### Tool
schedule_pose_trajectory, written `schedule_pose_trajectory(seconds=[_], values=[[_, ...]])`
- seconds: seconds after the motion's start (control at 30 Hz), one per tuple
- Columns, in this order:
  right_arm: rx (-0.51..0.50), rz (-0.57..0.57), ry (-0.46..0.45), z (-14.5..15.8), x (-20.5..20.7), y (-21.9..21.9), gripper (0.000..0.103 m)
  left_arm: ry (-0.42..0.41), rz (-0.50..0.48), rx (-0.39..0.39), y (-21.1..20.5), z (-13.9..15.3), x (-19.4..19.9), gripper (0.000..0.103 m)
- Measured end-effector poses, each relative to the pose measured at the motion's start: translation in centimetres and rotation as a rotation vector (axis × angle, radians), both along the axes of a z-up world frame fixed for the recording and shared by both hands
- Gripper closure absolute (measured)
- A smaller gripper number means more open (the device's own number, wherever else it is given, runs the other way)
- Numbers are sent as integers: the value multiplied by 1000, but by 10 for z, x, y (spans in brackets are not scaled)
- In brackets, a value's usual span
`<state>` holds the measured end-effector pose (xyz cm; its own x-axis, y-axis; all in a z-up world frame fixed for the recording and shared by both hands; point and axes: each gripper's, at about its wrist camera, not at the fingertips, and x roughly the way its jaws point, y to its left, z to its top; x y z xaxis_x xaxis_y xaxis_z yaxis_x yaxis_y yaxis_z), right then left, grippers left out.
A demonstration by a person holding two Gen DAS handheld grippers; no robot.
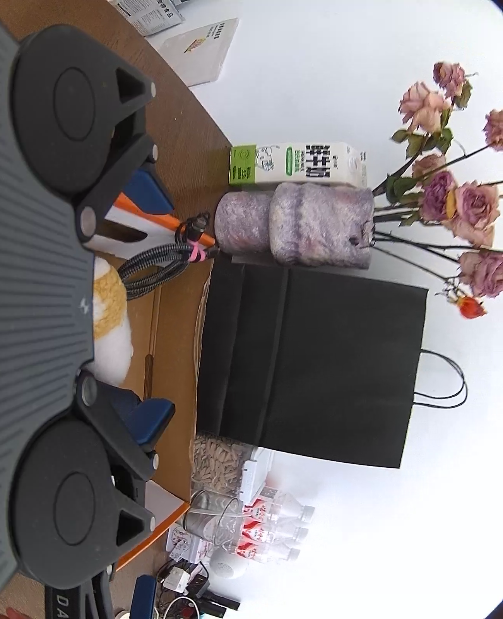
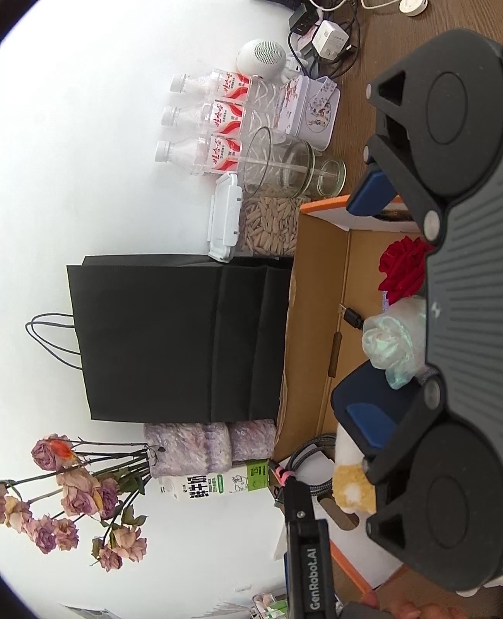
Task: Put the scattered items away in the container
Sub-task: 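Lower into the box and open both grippers, releasing rose and cable, then withdraw both grippers from the box back over the table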
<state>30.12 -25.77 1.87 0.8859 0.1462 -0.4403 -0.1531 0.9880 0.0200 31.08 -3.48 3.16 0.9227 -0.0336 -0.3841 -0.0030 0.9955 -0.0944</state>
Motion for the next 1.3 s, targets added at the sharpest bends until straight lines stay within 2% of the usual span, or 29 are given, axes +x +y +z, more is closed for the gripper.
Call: schedule_pose_trajectory(seconds=[0.37, 0.83, 1.3], values=[[12, -50, 17, -2, -56, -22, 0, 10, 16, -20, 24, 3, -48, 0], [5, -77, 87, -24, -133, -33, 0, 63, 7, 29, 45, -12, -114, 0], [-9, -81, 176, -57, -167, -37, 0, 133, 8, 48, 62, -34, -151, 0]])
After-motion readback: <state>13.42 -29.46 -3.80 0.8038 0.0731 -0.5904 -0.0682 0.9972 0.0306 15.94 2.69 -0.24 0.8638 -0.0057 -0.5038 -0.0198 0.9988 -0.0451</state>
